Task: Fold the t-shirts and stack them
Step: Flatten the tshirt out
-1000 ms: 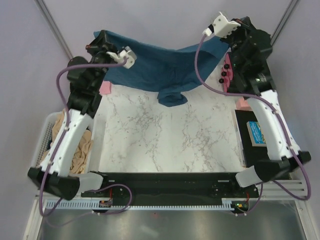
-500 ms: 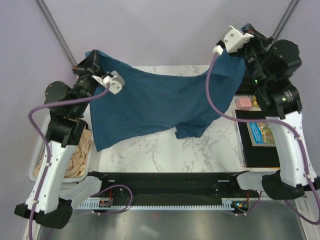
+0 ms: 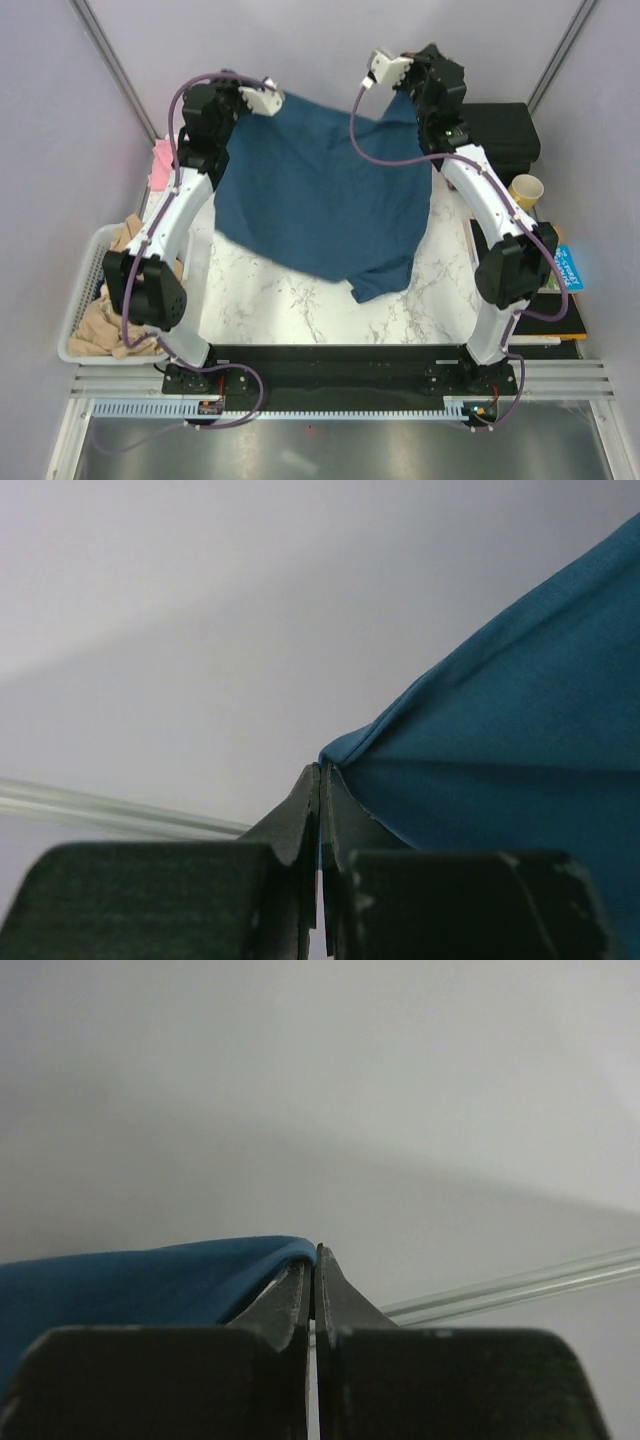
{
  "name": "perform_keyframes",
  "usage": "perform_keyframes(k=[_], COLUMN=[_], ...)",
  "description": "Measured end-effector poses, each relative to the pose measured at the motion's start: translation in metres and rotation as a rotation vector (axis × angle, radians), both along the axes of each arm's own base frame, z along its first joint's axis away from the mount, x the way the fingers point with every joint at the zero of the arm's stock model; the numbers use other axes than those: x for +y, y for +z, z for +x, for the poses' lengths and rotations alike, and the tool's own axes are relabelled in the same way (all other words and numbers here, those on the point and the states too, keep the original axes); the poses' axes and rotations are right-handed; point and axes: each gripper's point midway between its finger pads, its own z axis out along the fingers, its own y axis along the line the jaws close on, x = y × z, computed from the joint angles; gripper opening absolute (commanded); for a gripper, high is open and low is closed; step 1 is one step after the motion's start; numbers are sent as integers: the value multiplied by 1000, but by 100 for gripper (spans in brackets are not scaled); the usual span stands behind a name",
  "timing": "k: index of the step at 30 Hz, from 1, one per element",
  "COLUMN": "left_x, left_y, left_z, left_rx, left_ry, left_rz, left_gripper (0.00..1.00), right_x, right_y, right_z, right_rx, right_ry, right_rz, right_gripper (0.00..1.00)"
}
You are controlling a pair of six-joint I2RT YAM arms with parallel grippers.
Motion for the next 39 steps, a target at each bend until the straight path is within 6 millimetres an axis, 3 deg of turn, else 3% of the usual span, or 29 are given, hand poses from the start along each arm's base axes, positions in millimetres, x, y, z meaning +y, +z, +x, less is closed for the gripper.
perform_keyframes(k=[3, 6, 9, 12, 13, 14, 16, 17, 19, 21, 25, 27, 28, 29, 30, 32, 39], left_x=[12, 27, 39, 49, 51, 53, 57, 58, 59, 53, 33, 22, 19, 15, 12, 3, -13], left_y=[43, 112, 170, 209, 218, 224, 221, 210, 174, 112, -61, -143, -171, -194, -205, -212, -210], left_z=[24, 22, -7, -40, -50, -58, -76, -82, -93, -93, -93, -109, -119, -131, -140, -159, -196], left_rx=[-147, -377, -588, -734, -768, -791, -804, -789, -729, -604, -190, 30, 112, 191, 239, 301, 459], left_ry=[65, 131, 172, 193, 199, 205, 210, 207, 198, 162, 29, -58, -90, -127, -155, -222, -352], left_rz=[-13, -49, -84, -124, -136, -146, -154, -148, -125, -74, 55, 100, 112, 119, 120, 112, 93], left_gripper=[2, 2, 2, 2, 2, 2, 2, 2, 2, 2, 2, 2, 2, 2, 2, 2, 2], right_x=[-7, -19, -35, -49, -55, -55, -61, -62, -61, -56, -39, -33, -31, -30, -29, -28, -26], right_y=[42, 109, 178, 224, 237, 240, 234, 226, 191, 143, -9, -95, -133, -158, -186, -209, -211], right_z=[18, 8, -33, -80, -98, -104, -123, -127, -133, -128, -109, -113, -120, -127, -139, -157, -206], right_rx=[-168, -390, -630, -797, -841, -850, -838, -816, -721, -592, -184, 55, 164, 243, 348, 466, 698], right_ry=[-51, -96, -133, -150, -153, -152, -141, -134, -104, -65, 26, 71, 90, 107, 130, 166, 270], right_rz=[-10, 8, 53, 107, 124, 129, 144, 144, 133, 109, 29, -21, -45, -59, -77, -91, -186], right_gripper=[0, 0, 0, 0, 0, 0, 0, 0, 0, 0, 0, 0, 0, 0, 0, 0, 0])
